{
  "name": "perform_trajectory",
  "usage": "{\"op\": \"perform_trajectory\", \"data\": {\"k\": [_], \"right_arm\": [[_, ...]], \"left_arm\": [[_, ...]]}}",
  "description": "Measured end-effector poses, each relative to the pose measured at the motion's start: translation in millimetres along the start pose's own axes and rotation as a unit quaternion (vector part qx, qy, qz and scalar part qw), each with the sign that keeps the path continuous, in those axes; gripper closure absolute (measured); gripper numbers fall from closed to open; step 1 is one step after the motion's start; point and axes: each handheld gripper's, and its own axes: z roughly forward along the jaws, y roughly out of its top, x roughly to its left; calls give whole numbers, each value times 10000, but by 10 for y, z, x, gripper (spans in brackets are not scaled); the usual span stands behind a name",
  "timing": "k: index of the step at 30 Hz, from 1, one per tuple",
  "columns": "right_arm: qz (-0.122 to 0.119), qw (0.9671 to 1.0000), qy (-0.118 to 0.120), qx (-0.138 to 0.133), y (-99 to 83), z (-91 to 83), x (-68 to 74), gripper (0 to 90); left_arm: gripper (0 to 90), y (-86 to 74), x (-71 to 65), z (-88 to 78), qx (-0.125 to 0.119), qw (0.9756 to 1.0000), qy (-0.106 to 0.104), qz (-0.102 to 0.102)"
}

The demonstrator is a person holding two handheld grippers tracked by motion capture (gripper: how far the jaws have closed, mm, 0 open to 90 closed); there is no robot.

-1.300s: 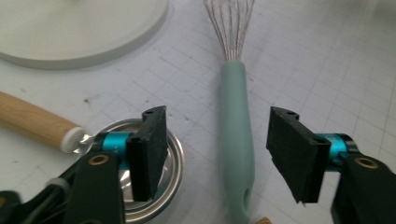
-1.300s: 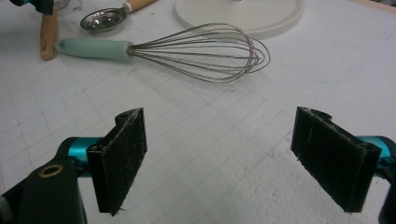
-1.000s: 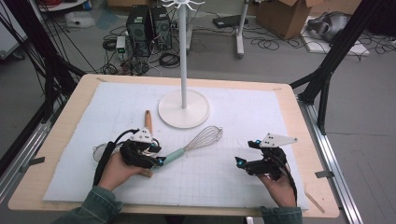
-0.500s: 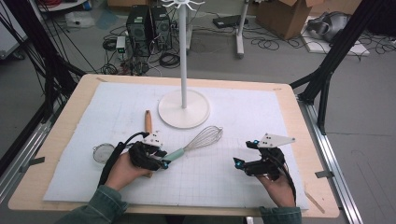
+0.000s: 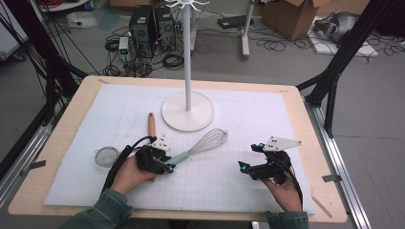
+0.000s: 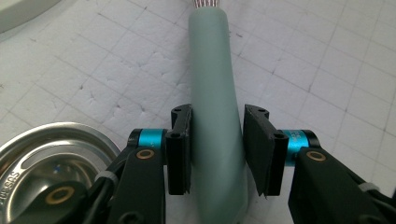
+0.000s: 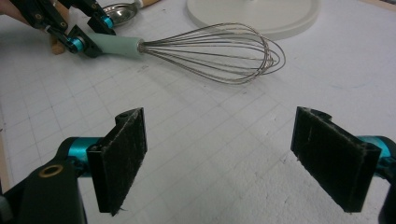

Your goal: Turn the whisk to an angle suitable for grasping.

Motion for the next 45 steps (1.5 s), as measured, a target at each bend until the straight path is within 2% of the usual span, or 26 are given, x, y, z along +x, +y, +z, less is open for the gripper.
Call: {"op": "perform_trajectory", "data": {"k": [10,14,21,29,32,34,35,36,41,45], "right_arm": [[-29,10000,4,32,2,16,9,171],[-29,10000,9,71,-1,29,14,172],[-58,10000,1,67,-4,26,6,172],[-43,10000,13,58,-2,20,13,172],[-93,9999,38,41,3,20,15,172],[-97,9999,45,46,4,19,17,172],[-123,9999,59,38,6,19,18,172],[-123,9999,59,38,6,19,18,172],[-157,9998,101,52,11,27,19,172],[-185,9996,183,87,22,54,25,172]], "left_arm": [[658,14,-25,4,38,9999,97,48],[661,23,-41,8,39,9997,142,199],[663,33,-35,33,-74,9993,106,344],[663,153,-69,62,-147,9986,-127,497],[663,247,-79,72,-117,9975,-241,655],[663,291,-95,96,-185,9967,-353,703],[663,316,-98,111,-115,9959,-362,821],[663,329,-106,134,-112,9955,-389,852],[663,341,-85,211,1,9946,-569,865],[662,333,-51,235,30,9949,-598,809]]}}
